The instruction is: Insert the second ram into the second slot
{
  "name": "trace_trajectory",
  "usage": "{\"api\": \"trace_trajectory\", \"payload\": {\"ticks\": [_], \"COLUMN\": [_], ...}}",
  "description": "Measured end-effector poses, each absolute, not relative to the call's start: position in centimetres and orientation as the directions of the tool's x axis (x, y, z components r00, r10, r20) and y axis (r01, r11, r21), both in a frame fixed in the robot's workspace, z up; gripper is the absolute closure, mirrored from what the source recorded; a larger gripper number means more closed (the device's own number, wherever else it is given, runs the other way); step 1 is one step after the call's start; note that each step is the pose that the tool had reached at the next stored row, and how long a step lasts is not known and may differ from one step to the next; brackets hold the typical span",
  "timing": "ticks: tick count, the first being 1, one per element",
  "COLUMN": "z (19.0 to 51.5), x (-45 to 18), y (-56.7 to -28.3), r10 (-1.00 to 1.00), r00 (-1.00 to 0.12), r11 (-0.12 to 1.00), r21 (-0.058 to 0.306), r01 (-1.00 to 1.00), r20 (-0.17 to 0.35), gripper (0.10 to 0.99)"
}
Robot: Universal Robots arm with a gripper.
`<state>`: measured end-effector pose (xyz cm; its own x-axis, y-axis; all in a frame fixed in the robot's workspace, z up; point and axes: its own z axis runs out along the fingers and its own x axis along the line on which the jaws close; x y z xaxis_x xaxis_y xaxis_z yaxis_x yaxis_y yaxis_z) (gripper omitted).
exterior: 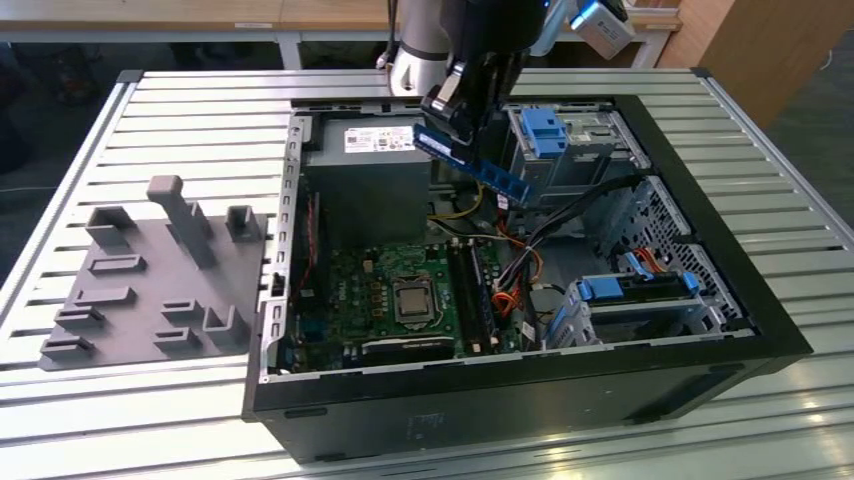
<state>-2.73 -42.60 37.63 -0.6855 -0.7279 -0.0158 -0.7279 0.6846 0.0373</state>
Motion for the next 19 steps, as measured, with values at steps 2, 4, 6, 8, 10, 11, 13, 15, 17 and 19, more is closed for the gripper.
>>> {"api": "trace_trajectory", "payload": {"ticks": [2, 4, 6, 8, 10, 11, 13, 15, 17, 19], "z": [37.63, 37.63, 37.63, 37.63, 37.63, 37.63, 37.63, 37.63, 37.63, 37.63], "x": [-2.73, -2.73, -2.73, -2.73, -2.73, -2.73, -2.73, -2.73, -2.73, -2.73], "y": [-42.6, -42.6, -42.6, -42.6, -42.6, -42.6, -42.6, -42.6, -42.6, -42.6], "r10": [-0.723, -0.717, -0.711, -0.706, -0.7, -0.697, -0.692, -0.686, -0.68, -0.674], "r00": [-0.691, -0.697, -0.703, -0.708, -0.714, -0.717, -0.722, -0.728, -0.733, -0.738], "r11": [0.69, 0.696, 0.702, 0.707, 0.713, 0.716, 0.721, 0.727, 0.732, 0.738], "r21": [0.037, 0.037, 0.037, 0.037, 0.037, 0.037, 0.037, 0.037, 0.037, 0.037], "r01": [-0.723, -0.717, -0.711, -0.706, -0.7, -0.697, -0.692, -0.686, -0.68, -0.674], "r20": [-0.016, -0.016, -0.016, -0.016, -0.016, -0.016, -0.016, -0.016, -0.016, -0.016], "gripper": [0.965, 0.965, 0.965, 0.965, 0.965, 0.965, 0.965, 0.965, 0.965, 0.965]}}
